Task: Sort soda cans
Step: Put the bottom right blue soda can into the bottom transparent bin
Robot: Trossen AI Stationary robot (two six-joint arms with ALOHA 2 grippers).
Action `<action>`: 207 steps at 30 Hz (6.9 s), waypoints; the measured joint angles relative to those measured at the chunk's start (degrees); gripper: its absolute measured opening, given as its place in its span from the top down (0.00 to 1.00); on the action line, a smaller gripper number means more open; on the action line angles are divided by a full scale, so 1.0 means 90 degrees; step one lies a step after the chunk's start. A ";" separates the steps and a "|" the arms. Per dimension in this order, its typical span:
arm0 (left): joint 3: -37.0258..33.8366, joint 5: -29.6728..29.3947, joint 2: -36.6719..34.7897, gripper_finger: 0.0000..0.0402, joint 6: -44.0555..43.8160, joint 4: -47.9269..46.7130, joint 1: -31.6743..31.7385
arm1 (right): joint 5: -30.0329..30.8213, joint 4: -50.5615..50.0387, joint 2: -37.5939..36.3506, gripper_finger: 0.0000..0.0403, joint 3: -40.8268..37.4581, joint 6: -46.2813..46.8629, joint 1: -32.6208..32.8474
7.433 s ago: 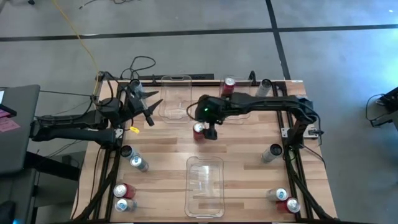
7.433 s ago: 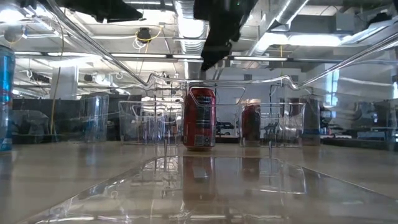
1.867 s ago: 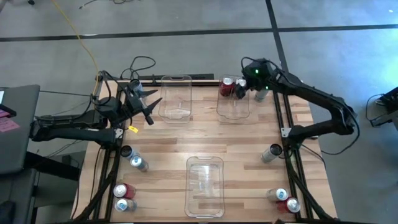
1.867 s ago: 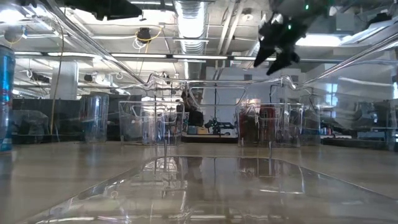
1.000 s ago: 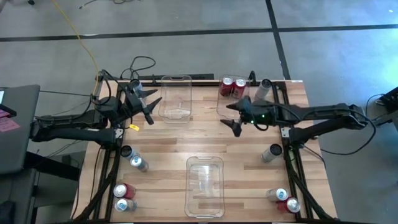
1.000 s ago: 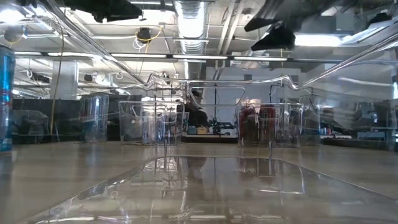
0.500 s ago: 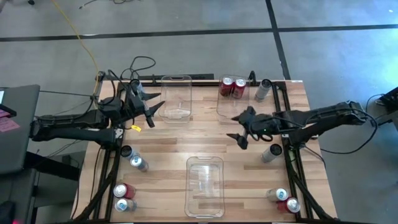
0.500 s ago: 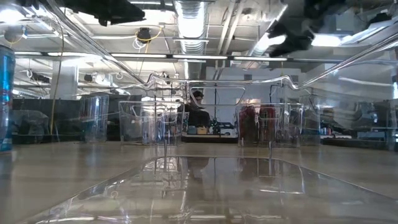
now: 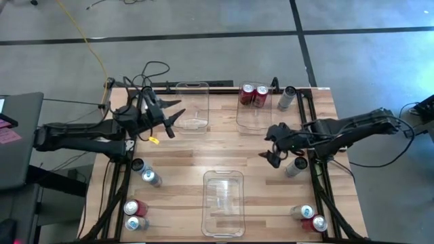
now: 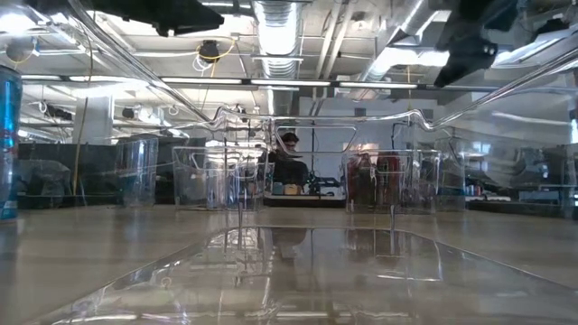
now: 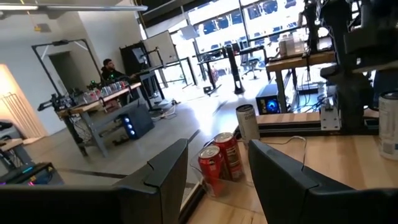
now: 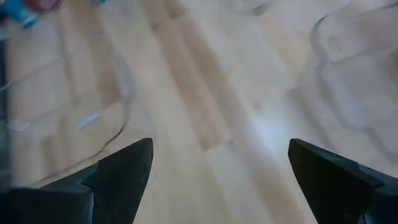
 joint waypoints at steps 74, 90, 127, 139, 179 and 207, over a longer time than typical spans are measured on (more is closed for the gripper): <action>0.0000 -0.0026 0.0123 0.59 0.1281 0.1533 0.0000 | -0.2935 -0.1341 0.2549 0.16 0.0777 0.8140 0.4633; 0.0000 -0.0027 0.0123 0.59 0.1188 0.1692 0.0000 | -0.2949 -0.1487 0.2492 0.43 0.1014 0.6928 0.3866; 0.0000 -0.0029 0.0123 0.59 0.1043 0.1627 0.0000 | -0.2725 -0.1974 0.2509 0.42 0.3368 0.1076 0.0377; 0.0000 -0.0029 0.0125 0.59 0.1043 0.1636 0.0000 | -0.2718 -0.1938 0.3574 0.42 0.3916 -0.0392 -0.0041; 0.0000 -0.0036 0.0125 0.59 0.1106 0.1466 0.0005 | -0.2235 -0.4627 0.7408 0.40 0.7838 -0.2357 0.0117; 0.0000 -0.0092 0.0121 0.59 0.1133 0.1403 0.0007 | -0.2255 -0.4964 0.7640 0.27 0.7830 -0.1795 0.0158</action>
